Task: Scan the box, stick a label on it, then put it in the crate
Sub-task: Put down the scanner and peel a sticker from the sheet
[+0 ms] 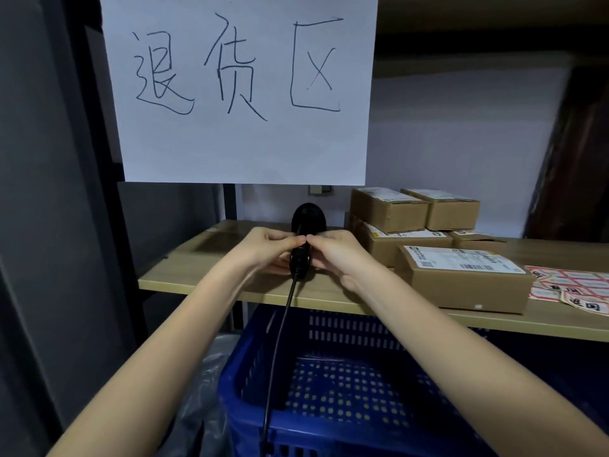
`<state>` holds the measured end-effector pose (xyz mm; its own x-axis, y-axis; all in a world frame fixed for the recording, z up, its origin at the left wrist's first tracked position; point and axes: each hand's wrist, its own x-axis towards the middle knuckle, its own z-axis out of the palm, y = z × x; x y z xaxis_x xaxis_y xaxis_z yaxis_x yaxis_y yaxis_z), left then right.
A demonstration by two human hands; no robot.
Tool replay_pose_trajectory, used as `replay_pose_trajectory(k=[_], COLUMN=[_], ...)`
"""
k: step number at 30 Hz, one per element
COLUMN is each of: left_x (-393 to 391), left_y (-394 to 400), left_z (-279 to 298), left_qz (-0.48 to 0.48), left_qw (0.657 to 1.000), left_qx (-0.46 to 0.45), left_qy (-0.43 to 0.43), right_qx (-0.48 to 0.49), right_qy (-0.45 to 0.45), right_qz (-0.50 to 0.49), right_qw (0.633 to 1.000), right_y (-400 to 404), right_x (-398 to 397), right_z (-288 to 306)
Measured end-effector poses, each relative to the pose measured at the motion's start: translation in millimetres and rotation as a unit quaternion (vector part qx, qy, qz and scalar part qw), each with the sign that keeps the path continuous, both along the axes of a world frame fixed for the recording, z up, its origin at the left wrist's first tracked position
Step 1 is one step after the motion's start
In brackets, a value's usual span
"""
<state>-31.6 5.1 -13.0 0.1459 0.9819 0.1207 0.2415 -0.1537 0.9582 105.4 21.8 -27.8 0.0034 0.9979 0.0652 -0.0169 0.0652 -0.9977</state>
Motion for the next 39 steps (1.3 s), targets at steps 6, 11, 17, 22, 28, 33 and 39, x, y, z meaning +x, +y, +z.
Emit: replay_pose_trajectory(k=[6, 11, 17, 22, 28, 33, 39], left_x=[-4, -3, 3, 10, 22, 53, 105], left_y=[15, 16, 13, 3, -32, -73, -89], left_z=[-7, -7, -2, 1, 6, 17, 21], left_qz=[-0.028, -0.025, -0.02, -0.003, 0.153, 0.215, 0.072], left_qw=[0.999, 0.999, 0.993, 0.989, 0.84, 0.75, 0.845], left_qx=[-0.016, -0.019, -0.001, -0.004, 0.15, 0.31, 0.307], left_qy=[0.015, 0.036, 0.114, 0.15, 0.499, 0.544, 0.431], right_qx=[-0.008, -0.01, 0.008, 0.081, 0.192, 0.281, 0.177], right_qy=[0.004, -0.02, -0.091, -0.286, -0.375, -0.383, -0.411], right_qz=[-0.035, -0.049, -0.068, -0.1, -0.126, -0.226, -0.273], right_qw=[0.999, 0.999, 0.993, 0.95, 0.898, 0.851, 0.852], right_y=[6, 6, 2, -17, -67, -110, -127], right_x=[-8, -9, -8, -4, 17, 81, 193], right_z=[-9, -11, -9, -4, 15, 36, 29])
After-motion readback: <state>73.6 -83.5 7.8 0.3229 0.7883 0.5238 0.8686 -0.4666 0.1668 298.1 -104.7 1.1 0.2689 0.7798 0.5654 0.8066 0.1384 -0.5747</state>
